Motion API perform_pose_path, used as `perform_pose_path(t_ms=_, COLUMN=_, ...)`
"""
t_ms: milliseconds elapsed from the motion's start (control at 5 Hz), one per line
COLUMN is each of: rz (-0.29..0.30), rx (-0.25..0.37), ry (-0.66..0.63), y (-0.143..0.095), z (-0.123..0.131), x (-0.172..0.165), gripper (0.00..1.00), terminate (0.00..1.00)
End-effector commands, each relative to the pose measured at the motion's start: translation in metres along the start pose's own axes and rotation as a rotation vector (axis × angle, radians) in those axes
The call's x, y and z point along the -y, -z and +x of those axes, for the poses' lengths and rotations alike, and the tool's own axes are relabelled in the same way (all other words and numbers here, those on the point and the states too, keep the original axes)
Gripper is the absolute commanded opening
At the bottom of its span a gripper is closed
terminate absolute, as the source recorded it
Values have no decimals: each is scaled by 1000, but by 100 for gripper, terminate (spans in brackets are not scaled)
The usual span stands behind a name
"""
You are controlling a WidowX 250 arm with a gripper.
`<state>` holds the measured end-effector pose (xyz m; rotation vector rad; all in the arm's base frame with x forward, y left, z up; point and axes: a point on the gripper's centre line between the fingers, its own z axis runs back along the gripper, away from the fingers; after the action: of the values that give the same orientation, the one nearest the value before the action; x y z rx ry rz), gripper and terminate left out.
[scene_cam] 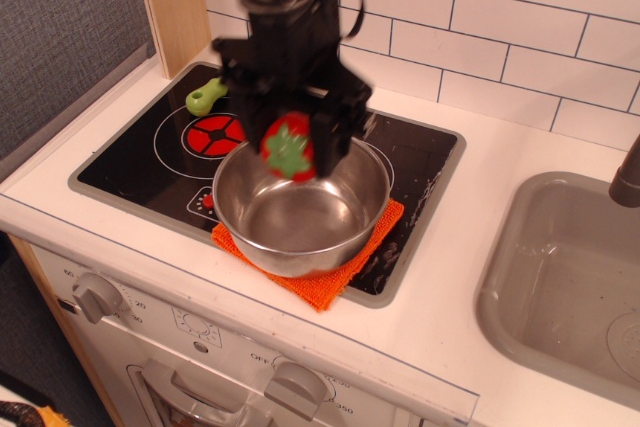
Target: Place the strawberry inside the metal pot.
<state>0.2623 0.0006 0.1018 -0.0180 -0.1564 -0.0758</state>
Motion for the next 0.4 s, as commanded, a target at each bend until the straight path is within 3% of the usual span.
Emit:
perform_pose_path(t_ms=0, rz=18, rx=15, ry=-21, y=-2, z=-3, x=-7, gripper=100, terminate=0)
perform_pose_path(t_ms=200, rz=12, rx=36, ry=-28, y=-10, z=2, x=-9, gripper=100, terminate=0)
